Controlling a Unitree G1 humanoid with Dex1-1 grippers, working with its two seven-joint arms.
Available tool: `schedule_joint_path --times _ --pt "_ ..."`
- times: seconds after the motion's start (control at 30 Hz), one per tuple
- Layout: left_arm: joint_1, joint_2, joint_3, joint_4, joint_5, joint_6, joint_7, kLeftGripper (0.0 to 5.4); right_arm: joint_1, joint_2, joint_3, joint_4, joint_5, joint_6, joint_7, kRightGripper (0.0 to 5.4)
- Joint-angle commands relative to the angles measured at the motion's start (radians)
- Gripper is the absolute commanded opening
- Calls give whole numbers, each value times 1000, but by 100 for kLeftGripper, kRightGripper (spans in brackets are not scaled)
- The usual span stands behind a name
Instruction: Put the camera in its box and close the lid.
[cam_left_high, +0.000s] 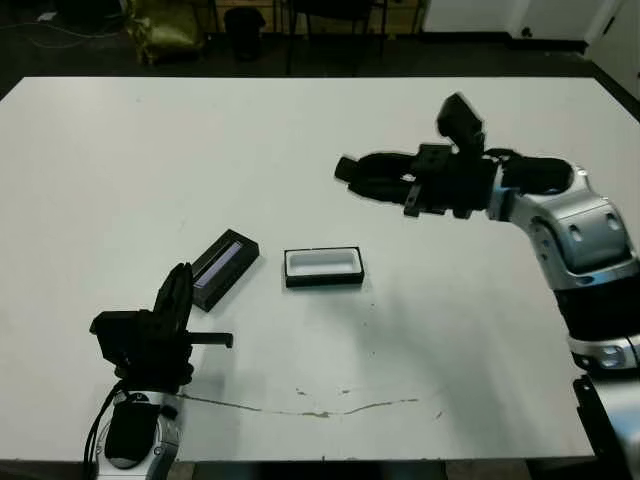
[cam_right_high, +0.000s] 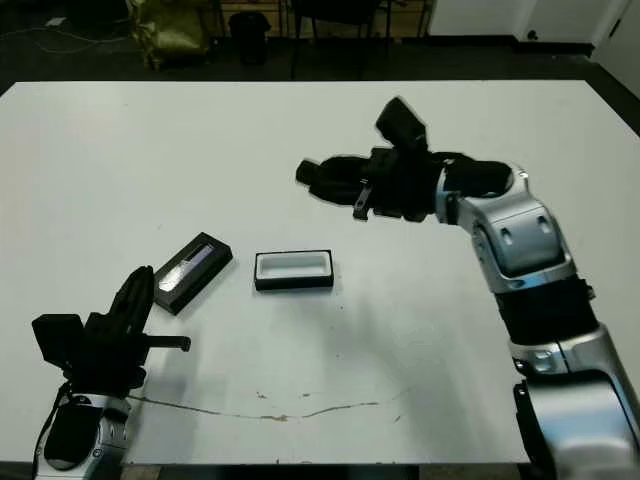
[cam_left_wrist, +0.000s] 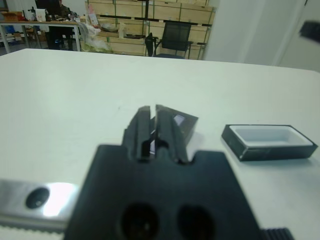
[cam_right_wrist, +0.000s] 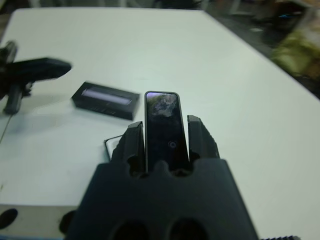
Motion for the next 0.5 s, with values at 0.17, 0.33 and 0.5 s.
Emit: schedule_joint_path --times 0.17,0.33,0.5 --pt "15 -4 -9 8 17 23 14 0 -95 67 100 193 -107 -138 135 80" --pt "16 -10 -15 -10 11 50 22 0 -134 105 145 268 -163 -131 189 80" --pt "16 -11 -16 -15 12 57 24 0 -149 130 179 319 -220 -177 217 80"
